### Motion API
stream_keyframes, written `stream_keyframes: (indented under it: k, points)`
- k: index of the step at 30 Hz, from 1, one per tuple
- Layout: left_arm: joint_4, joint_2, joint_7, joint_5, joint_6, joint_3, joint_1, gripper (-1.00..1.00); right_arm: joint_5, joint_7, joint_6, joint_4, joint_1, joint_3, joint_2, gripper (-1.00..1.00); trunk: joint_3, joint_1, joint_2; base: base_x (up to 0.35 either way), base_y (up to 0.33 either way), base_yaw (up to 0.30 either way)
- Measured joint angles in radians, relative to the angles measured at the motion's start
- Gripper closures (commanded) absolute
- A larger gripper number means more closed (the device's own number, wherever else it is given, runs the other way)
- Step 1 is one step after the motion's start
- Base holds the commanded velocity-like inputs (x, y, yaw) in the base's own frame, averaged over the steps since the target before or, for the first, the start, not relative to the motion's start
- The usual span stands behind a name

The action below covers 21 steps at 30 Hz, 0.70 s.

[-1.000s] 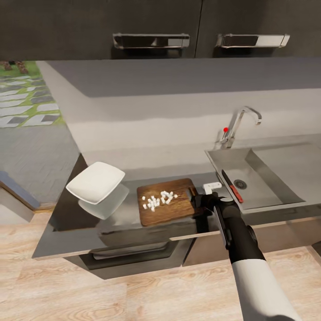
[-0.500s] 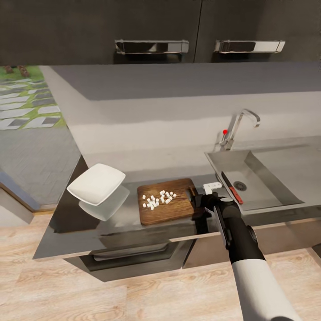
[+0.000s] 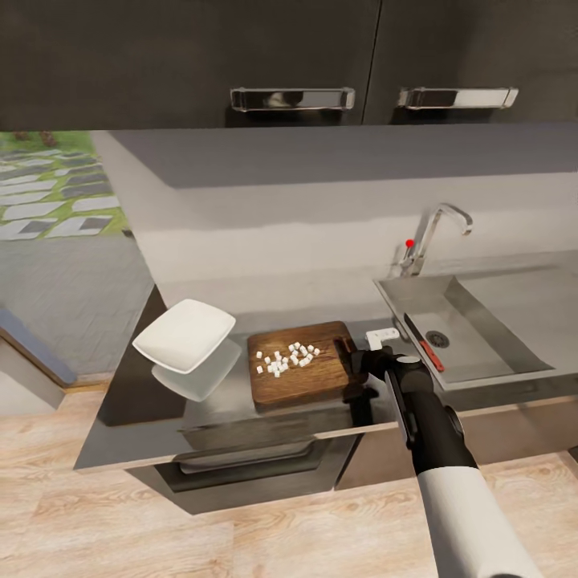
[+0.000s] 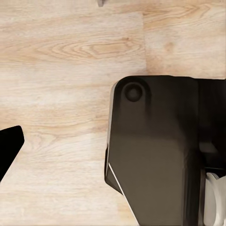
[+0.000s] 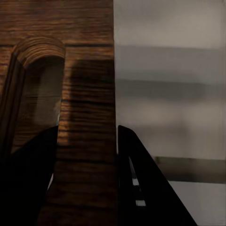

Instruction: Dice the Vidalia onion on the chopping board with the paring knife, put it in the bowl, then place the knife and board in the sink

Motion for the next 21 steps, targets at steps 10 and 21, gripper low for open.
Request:
stream_keyframes:
  k: [10,21]
  points:
    - [0.0,0.0,0.0,0.0,0.0,0.0,0.0,-1.0,-0.001,0.005,0.003,0.0,0.0,-0.001,-0.001,1.0,0.016,0.0,0.0,0.0,0.001,-0.003]
    - [0.0,0.0,0.0,0.001,0.0,0.0,0.0,-1.0,-0.002,0.007,0.021,0.0,0.0,-0.004,-0.002,1.0,0.033,0.0,0.0,0.0,0.0,-0.076]
